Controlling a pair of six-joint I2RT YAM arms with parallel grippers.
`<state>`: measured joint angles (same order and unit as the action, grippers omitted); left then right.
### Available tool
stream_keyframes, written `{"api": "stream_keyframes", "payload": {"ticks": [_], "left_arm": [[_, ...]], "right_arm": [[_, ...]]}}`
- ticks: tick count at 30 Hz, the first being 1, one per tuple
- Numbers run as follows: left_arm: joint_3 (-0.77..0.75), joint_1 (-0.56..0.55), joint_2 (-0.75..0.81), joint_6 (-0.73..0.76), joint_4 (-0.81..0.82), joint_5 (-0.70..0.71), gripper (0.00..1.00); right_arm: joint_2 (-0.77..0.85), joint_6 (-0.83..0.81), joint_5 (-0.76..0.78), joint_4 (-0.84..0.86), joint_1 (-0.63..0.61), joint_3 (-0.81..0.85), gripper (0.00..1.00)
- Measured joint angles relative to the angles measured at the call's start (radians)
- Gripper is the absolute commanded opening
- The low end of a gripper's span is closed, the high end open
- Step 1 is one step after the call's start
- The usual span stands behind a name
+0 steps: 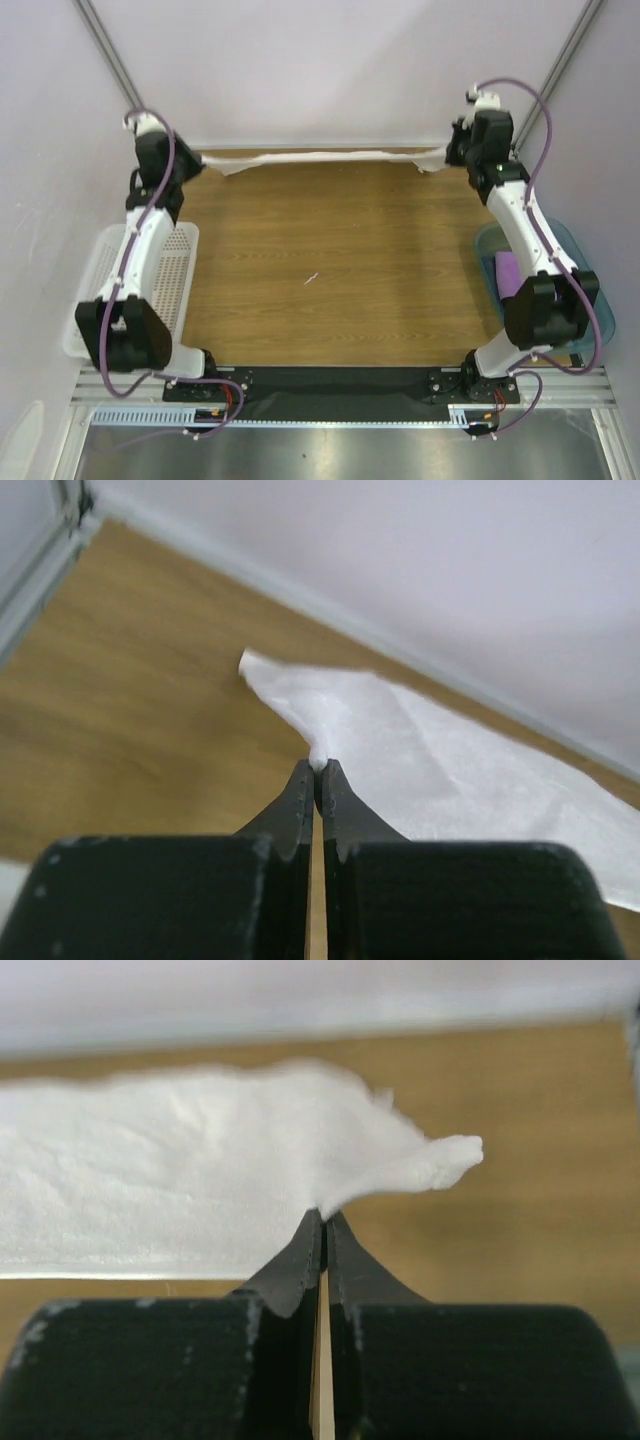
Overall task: Fold and stack the towels
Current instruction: Flatten out the crumpled towel
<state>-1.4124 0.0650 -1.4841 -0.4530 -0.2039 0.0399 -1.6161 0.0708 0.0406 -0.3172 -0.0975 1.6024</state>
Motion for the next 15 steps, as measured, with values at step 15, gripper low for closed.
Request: {"api": "stream_keyframes", "payload": {"ticks": [15], "left_arm": [[0.575,-0.070,0.318,-0.104,-0.129,0.053,0.00]], "right_arm": [[0.359,0.125,-0.071,-0.101,0.063,-0.675,0.00]]}}
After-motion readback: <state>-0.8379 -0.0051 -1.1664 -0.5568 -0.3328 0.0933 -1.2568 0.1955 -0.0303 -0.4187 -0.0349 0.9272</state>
